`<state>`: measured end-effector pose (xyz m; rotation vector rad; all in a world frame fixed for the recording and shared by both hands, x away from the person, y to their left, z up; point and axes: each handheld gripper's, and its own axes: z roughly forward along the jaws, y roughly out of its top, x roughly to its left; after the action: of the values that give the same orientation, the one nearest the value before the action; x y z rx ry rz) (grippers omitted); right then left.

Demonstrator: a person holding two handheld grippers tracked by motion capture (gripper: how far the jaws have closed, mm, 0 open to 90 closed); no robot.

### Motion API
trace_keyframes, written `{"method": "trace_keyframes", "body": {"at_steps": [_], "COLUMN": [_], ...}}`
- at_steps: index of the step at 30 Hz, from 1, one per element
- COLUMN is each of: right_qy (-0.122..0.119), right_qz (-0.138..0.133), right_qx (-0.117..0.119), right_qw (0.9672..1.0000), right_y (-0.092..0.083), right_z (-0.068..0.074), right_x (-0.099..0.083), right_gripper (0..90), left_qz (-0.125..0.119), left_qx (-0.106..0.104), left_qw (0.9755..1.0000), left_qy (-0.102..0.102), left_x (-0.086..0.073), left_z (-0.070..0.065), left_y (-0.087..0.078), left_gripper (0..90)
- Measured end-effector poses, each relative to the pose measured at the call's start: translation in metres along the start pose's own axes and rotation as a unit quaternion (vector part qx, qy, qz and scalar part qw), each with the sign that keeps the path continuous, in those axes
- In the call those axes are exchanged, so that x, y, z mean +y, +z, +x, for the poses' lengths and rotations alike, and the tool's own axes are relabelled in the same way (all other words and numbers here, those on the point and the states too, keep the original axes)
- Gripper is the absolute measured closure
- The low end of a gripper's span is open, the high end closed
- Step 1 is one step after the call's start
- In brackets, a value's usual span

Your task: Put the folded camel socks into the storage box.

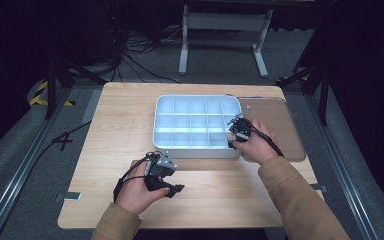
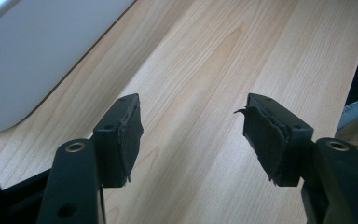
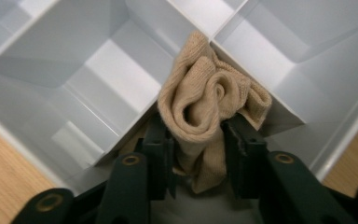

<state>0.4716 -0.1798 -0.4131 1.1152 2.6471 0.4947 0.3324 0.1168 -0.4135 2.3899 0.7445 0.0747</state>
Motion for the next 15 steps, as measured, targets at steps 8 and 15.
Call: {"method": "trace_keyframes", "body": {"at_steps": [8,15], "right_qy": [0.013,0.003], "right_qz": [-0.058,-0.106], "right_qx": [0.017,0.024], "right_qw": [0.9981,0.9941], "right_y": [-0.028,-0.055], "right_z": [-0.005,-0.001], "right_x": [-0.008,-0.013], "right_gripper": [56.4,56.1], "left_qz": [-0.001,-0.004], "left_qx": [0.001,0.006], "left_qw": [1.0,1.0], "left_qy": [-0.002,-0.001], "left_x": [-0.001,-0.002], "left_z": [0.001,0.003], "left_y": [-0.002,-0.003], "left_gripper": [37.3,37.3]}}
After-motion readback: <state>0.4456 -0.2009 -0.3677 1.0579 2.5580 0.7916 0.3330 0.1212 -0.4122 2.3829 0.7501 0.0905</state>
